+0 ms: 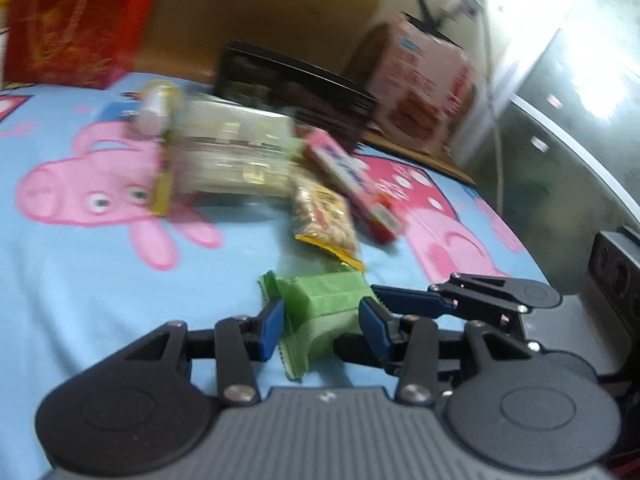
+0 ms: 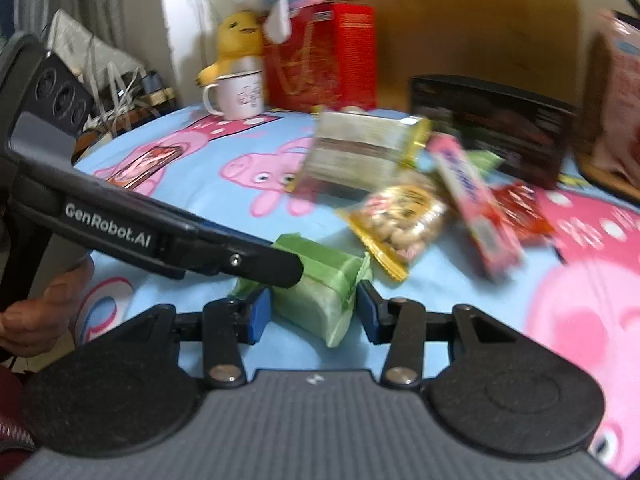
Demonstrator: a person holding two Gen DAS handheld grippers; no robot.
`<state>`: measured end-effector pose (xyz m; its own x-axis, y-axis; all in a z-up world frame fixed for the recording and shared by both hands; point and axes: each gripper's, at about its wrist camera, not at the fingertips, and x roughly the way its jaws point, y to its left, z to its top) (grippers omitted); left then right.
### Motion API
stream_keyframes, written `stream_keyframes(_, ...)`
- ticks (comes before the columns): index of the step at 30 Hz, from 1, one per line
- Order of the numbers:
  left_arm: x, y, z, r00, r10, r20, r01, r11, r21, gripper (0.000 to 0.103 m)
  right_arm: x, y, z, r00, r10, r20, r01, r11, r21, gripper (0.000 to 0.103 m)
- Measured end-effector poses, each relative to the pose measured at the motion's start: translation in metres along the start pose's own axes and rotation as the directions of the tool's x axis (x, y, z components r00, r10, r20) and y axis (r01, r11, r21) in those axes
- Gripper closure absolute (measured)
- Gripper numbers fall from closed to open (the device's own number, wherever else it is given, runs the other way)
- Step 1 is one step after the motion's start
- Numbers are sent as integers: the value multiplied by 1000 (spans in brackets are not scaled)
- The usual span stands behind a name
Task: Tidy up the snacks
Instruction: 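Lift the green pastry packet with the left gripper toward the black box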
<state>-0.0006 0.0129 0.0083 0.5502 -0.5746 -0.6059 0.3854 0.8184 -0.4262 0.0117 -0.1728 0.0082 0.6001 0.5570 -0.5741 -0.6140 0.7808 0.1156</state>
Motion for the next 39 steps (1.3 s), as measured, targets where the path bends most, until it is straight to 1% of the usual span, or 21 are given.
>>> stream_keyframes(4,5,-14,3,1000,-21,-18,21,999,28,58,-15,-10,-11,999,-46,13,46,998,48,53)
stream_keyframes(7,0,-15,4,1000,-27,-14,28,999,27,48,-22,-16,-15,997,-73,15,72,996,58,53)
stream_keyframes(9,-1,-16,5,999,-43,-20,43,999,23,44,-26,-20,-19,997,-75,14,74,995,66,53)
stream_keyframes(12,7,-19,5,998,-39,-43,40,999,24,46,-24,-20,-24,997,-71,21,70,996,51,52)
stream_keyframes(13,11,-21,5,998,-39,-45,40,999,27,49,-24,-17,-25,997,-68,22,67,997,36,53)
stream_keyframes(14,12,-23,4,998,-34,-43,36,999,35,56,-22,-14,-24,998,-62,22,61,998,20,54)
stream_keyframes(16,12,-25,4,999,-10,-36,12,999,53,59,-18,-8,-24,998,-59,31,59,998,1,56)
stream_keyframes(17,11,-26,4,999,-6,-33,8,998,57,61,-16,-3,-24,996,-79,37,79,997,-15,56)
stream_keyframes(19,5,-25,5,1000,-11,-27,13,999,52,63,-15,-2,-24,995,-90,45,91,995,-27,58)
stream_keyframes(24,-12,-25,11,999,-33,28,31,998,50,63,-22,-12,-20,996,-36,83,30,997,71,62)
stream_keyframes(30,-19,-29,20,997,-36,67,32,998,62,63,-28,-8,-13,989,-53,140,41,995,87,63)
stream_keyframes(33,-14,-25,22,998,-31,62,28,998,56,63,-25,-10,-12,988,-59,141,47,995,89,64)
stream_keyframes(37,-4,-14,19,1000,-14,27,13,1000,26,61,-20,-11,-14,990,-65,124,55,995,79,65)
stream_keyframes(39,-1,-9,17,1000,-11,16,11,1000,10,58,-16,-10,-14,992,-62,106,55,996,71,64)
